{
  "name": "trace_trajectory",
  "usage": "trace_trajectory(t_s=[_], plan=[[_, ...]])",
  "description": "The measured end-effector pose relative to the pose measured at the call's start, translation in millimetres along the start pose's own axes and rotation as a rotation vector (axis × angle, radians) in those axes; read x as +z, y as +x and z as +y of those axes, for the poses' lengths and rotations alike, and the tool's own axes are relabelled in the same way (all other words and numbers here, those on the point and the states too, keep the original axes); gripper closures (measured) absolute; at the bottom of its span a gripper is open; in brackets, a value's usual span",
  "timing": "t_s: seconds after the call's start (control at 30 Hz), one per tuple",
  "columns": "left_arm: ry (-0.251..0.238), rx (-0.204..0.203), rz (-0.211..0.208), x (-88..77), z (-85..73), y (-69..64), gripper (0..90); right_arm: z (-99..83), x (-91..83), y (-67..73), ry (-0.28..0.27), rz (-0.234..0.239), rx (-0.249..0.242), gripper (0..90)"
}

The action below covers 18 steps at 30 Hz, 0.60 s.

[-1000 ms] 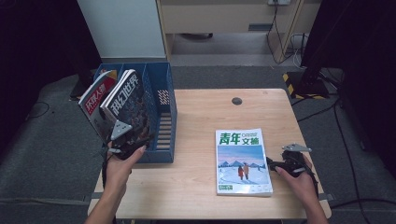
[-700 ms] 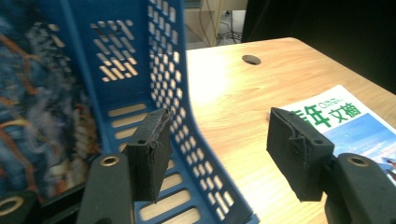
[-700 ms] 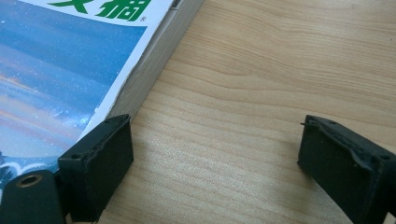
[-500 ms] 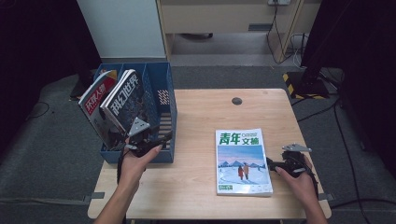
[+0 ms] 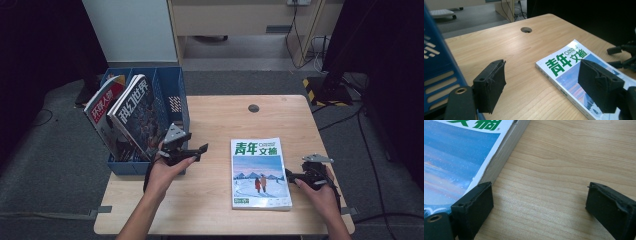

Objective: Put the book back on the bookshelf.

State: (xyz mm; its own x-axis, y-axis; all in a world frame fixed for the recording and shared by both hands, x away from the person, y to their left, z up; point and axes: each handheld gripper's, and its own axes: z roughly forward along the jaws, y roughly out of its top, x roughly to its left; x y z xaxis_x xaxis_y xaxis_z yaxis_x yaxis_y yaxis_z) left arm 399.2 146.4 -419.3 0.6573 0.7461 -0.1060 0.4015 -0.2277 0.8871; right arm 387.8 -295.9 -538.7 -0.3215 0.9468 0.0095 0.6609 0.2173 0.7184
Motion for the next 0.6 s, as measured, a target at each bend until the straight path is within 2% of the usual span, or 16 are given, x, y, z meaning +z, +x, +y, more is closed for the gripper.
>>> trace_trajectory(t_s=[0.1, 0.17, 0.3, 0.47, 0.6], plan=[[0.019, 0.014, -0.016, 11.2, -1.2, -8.3, 18.9, -0.2, -0.3, 0.0, 0.001, -0.003, 0.0, 7.3], [0.022, 0.03, -0.011, 17.1, -3.8, -13.6, 18.8, -0.3, -0.3, 0.0, 0.002, -0.004, 0.001, 7.0], [0.034, 0.024, -0.029, 27.0, -10.3, -21.4, 18.9, -0.4, -0.3, 0.1, 0.003, -0.006, 0.003, 6.8], [0.09, 0.024, -0.049, 39.9, -19.2, -32.6, 18.9, -0.8, -1.1, -0.4, 0.001, 0.003, 0.006, 6.8], [0.114, 0.013, -0.068, 46.5, -25.0, -41.0, 18.8, 1.2, -3.5, -2.8, 0.004, 0.012, 0.026, 11.8]])
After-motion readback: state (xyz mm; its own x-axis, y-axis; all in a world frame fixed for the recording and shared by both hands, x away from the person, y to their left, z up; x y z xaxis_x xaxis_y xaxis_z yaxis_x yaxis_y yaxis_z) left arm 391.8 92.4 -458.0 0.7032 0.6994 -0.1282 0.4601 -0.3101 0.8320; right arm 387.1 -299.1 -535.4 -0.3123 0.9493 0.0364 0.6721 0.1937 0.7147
